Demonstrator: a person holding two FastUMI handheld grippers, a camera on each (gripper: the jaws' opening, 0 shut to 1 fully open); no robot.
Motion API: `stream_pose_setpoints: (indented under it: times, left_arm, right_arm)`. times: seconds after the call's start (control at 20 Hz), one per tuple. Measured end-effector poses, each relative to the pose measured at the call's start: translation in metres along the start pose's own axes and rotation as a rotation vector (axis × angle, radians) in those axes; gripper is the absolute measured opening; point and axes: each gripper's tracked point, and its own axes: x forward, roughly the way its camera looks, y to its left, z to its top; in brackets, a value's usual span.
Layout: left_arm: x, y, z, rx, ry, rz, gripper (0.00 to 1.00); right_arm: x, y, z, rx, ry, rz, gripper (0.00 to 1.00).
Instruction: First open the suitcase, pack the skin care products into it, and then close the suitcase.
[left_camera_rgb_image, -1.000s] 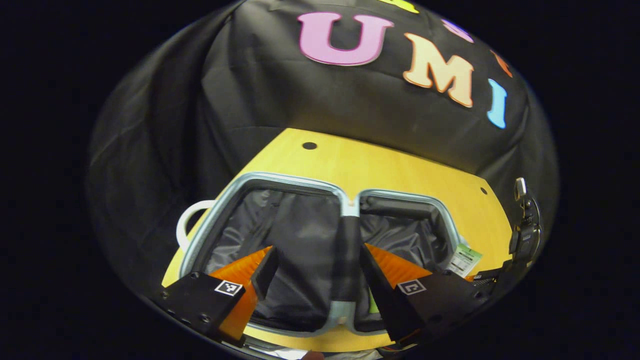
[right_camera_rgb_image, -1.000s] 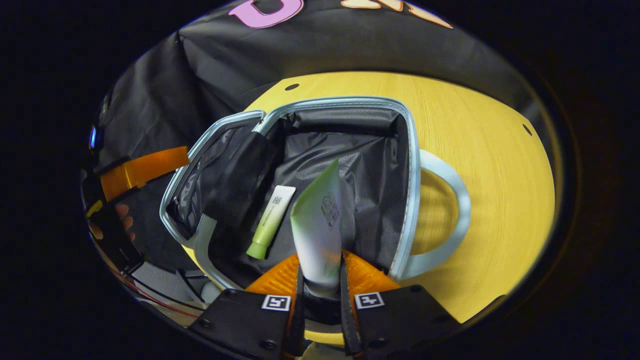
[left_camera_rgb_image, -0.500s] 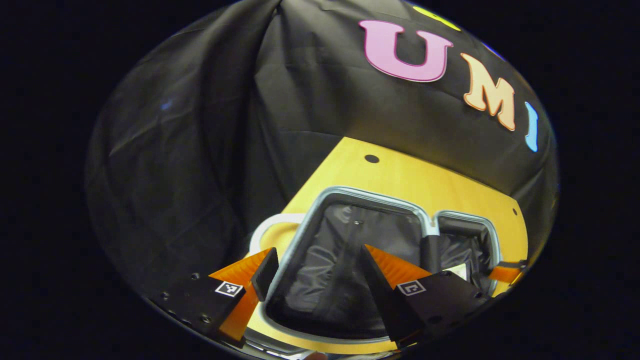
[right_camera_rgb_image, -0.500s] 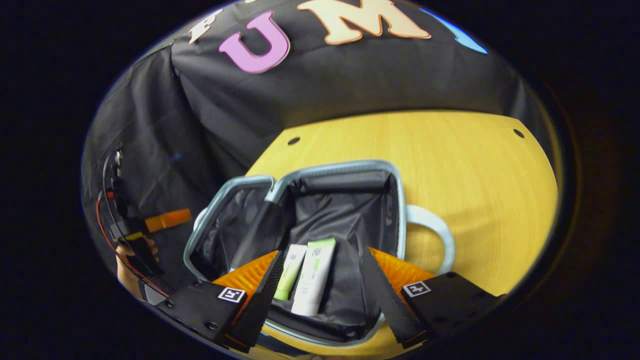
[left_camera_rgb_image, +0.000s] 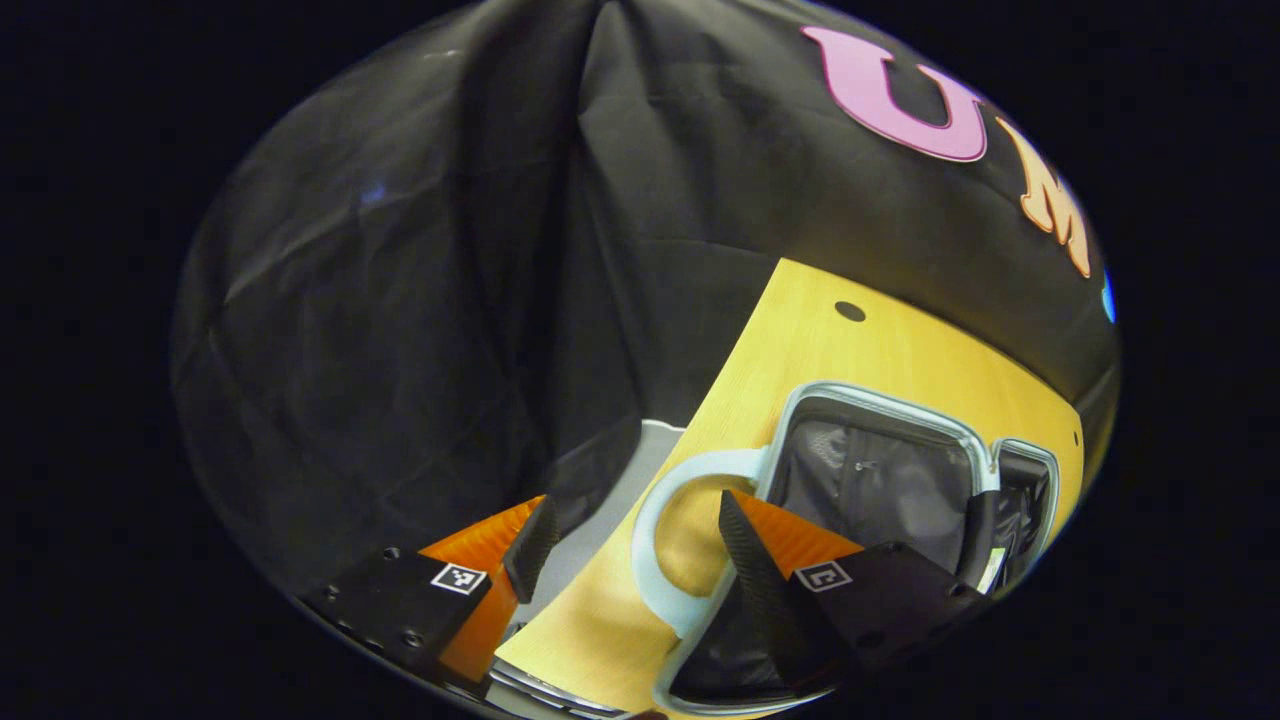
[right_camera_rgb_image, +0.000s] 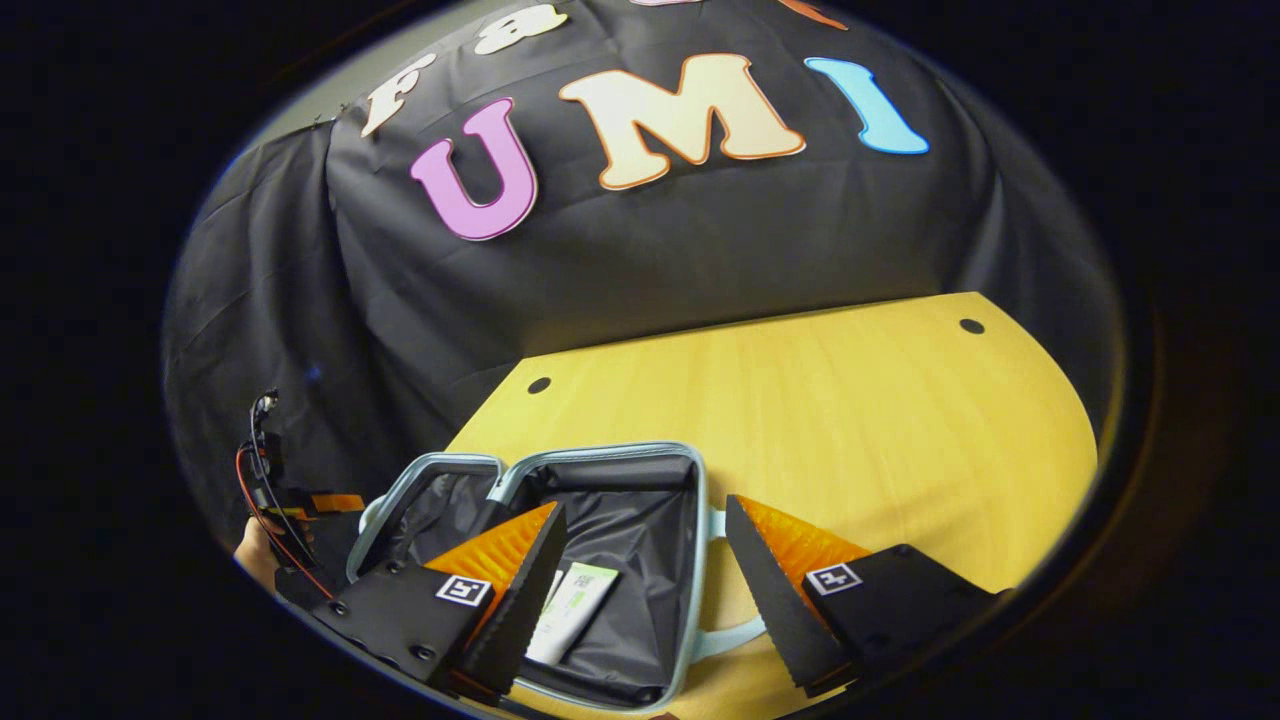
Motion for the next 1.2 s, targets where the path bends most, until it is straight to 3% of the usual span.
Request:
stream_pose_setpoints:
  times: [0.1,0.25,0.4,0.5,0.55,0.8,1.2]
  left_arm:
    - [0.013,0.003,-0.01,-0.001,0.055,-0.007,0.91]
    - [0.033,0.0,-0.023,0.013,0.115,-0.022,0.65]
    - [0.046,-0.003,-0.036,0.039,0.181,-0.041,0.51]
    - [0.046,-0.011,-0.037,0.036,0.202,-0.061,0.32]
    - [0.048,-0.009,-0.038,0.055,0.207,-0.06,0.12]
    - [0.023,-0.017,-0.024,0.075,0.178,-0.046,0.03]
    - [-0.072,-0.029,0.042,0.091,-0.002,-0.069,0.03]
  right_arm:
    - [-0.001,-0.01,-0.001,-0.005,-0.001,-0.028,0.98]
    - [-0.004,-0.018,-0.001,-0.012,-0.011,-0.052,0.98]
    - [-0.008,-0.024,-0.002,-0.017,-0.02,-0.064,0.98]
    - [-0.014,-0.03,0.001,-0.025,-0.038,-0.073,0.98]
    - [-0.016,-0.035,0.0,-0.025,-0.043,-0.083,0.98]
    - [-0.025,-0.054,0.0,-0.005,-0.049,-0.088,0.98]
    - [-0.033,-0.062,0.011,-0.056,-0.099,-0.027,0.98]
